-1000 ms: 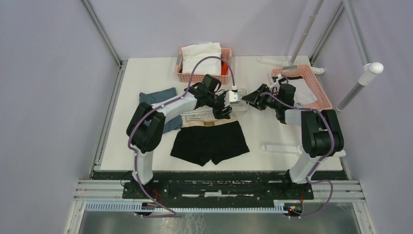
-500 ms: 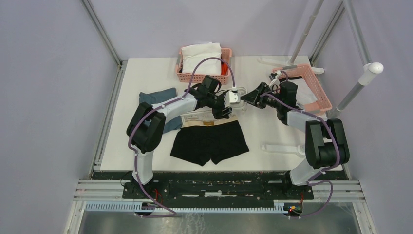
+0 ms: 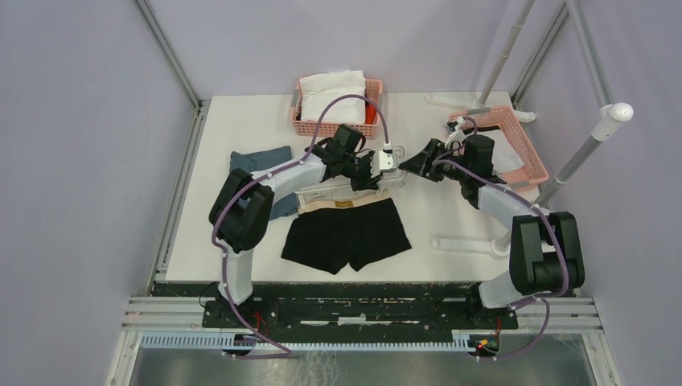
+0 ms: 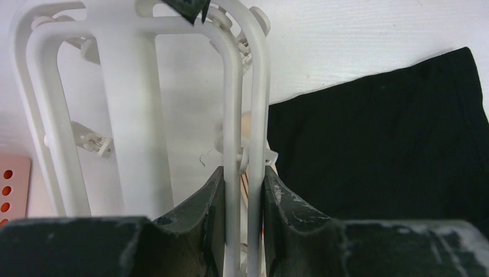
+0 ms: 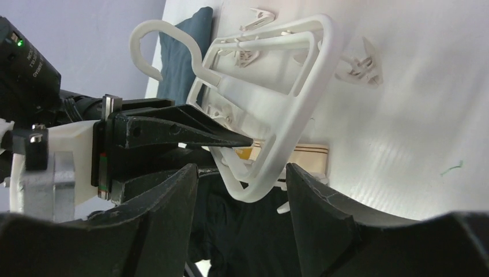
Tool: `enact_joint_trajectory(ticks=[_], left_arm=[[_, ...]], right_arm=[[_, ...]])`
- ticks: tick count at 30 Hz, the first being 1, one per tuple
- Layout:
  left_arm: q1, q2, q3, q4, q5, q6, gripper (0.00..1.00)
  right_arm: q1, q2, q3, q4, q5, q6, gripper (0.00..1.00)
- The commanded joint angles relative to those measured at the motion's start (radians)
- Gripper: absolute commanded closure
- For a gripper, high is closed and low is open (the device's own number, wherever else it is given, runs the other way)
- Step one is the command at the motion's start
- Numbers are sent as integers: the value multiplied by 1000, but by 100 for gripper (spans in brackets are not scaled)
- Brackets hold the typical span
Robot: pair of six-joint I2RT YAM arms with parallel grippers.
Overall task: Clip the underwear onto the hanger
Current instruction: Open the clamp at the hanger.
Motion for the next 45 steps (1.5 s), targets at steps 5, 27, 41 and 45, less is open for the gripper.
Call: enact_joint_trajectory(ticks=[5,27,41,45], left_arm=[[0,-66,15,1,7,18,97],[0,-91,33,-94,60,96,97],[0,-119,55,-155,92,137,97],[0,-132,59,-178,93,157,97]], right_arm=[[7,-214,-16,-91,193,-176,31],[270,-633,-404,203,400,-423,28],[423,-434,-473,388,360,-539,34],[435,-358,-513,533,346,-609,34]])
